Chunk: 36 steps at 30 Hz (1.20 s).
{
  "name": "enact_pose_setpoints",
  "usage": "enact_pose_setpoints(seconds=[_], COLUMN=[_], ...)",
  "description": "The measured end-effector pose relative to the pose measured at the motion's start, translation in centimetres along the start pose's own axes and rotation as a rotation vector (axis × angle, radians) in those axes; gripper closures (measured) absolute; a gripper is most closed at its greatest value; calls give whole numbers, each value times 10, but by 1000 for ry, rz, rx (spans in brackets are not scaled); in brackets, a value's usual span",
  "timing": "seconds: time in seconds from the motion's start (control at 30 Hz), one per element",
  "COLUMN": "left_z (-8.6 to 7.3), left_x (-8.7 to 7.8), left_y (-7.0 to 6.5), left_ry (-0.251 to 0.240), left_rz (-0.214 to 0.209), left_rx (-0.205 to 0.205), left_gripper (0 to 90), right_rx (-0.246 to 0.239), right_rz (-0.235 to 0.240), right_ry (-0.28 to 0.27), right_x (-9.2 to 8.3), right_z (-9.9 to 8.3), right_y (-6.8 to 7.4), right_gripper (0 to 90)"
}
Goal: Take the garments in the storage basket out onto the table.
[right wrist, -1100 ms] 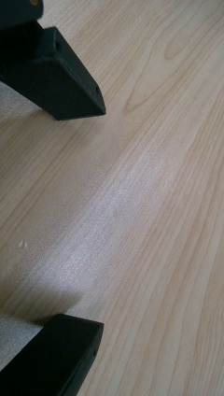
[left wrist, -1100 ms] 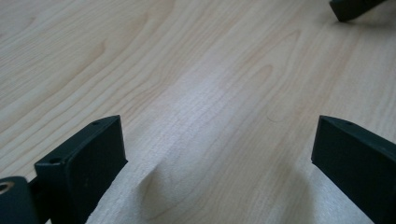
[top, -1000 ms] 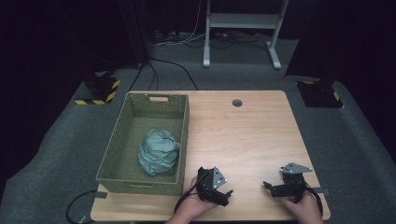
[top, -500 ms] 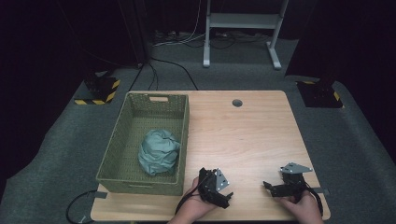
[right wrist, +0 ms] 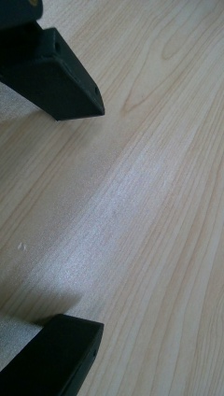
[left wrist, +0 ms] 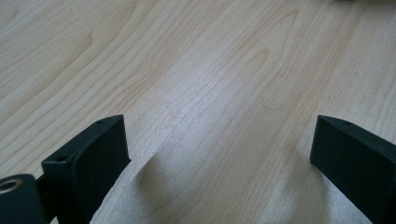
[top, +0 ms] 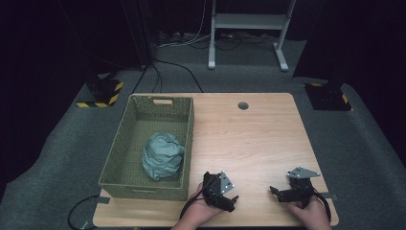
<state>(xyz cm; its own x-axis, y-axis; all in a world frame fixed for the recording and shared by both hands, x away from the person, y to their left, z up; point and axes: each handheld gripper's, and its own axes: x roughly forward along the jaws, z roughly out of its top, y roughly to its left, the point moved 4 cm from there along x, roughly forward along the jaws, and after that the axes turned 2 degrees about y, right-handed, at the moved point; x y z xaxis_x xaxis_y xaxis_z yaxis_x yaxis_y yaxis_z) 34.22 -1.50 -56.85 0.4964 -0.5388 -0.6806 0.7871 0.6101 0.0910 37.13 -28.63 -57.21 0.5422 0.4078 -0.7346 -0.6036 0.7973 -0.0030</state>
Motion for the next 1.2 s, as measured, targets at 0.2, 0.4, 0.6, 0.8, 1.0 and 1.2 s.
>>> enact_pose_setpoints(seconds=[0.2, 0.4, 0.6, 0.8, 1.0, 1.2], left_z=[0, 4, 5, 7, 12, 15], left_x=[-7, -15, -19, -23, -28, -36], left_y=[2, 5, 6, 5, 5, 10], left_ry=[-37, -77, -92, -102, -111, -142], left_rz=[-8, 5, 10, 7, 15, 30], left_rx=[-20, -34, -33, -26, -18, -38], left_gripper=[47, 47, 47, 47, 42, 36], right_rx=[2, 2, 2, 2, 3, 7], right_rz=[-1, -1, -1, -1, 0, 3], right_ry=[0, 0, 0, 0, 0, -3], right_x=[0, 0, 0, 0, 0, 0], right_z=[0, 0, 0, 0, 0, 0], right_y=[0, 0, 0, 0, 0, 0], right_gripper=[0, 0, 0, 0, 0, 0])
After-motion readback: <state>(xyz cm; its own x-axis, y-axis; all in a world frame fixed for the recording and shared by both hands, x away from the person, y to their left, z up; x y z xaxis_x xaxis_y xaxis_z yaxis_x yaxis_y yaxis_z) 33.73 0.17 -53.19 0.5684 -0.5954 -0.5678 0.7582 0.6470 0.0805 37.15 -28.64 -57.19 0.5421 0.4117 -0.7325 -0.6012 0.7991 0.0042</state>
